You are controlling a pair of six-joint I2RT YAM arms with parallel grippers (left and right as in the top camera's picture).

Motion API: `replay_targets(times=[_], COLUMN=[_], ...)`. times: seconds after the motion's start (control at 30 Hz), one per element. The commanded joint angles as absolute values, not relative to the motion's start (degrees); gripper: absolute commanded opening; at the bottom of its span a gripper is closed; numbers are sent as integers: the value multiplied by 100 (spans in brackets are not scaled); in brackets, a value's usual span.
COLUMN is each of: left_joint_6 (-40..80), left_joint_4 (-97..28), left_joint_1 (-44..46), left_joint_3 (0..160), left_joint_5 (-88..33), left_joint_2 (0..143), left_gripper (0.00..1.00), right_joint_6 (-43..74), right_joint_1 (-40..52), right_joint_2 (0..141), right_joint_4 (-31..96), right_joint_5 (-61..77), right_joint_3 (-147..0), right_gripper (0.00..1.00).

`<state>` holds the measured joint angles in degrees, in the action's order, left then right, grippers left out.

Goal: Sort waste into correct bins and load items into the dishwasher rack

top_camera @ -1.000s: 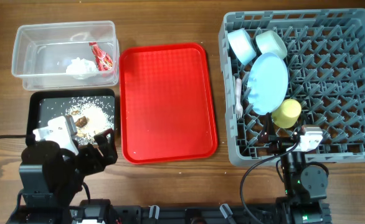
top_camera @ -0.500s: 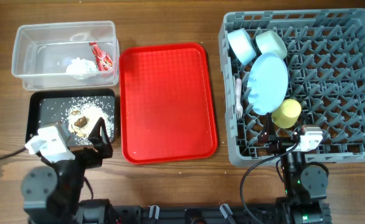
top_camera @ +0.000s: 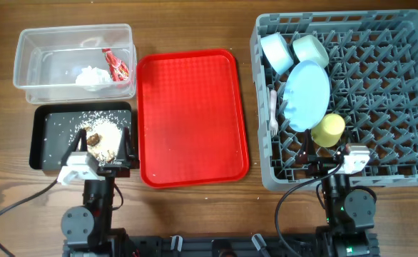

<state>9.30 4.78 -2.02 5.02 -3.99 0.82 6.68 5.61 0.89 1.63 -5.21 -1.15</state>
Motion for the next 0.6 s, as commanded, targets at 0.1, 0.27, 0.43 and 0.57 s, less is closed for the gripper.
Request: replay_targets(times=[0.1,0.27,0.43,0.57], left_joint_6=[331,451,515,517], left_joint_4=[388,-193,-410,-414], left_joint_1=[-244,-303,-329,-336], left_joint_3=[32,32,32,32], left_joint_5=[-690,-637,-521,-464], left_joint_2=[16,16,16,16], left_gripper=[100,100,100,100], right_joint_6=[768,764,766,766], right_joint_1=[593,593,593,593], right_joint_2=[21,21,21,21], right_joint_4=[132,132,132,132], right_joint_5=[-596,-596,-596,-596], right_joint_3=[-132,-132,-132,-132], right_gripper=[100,100,100,100])
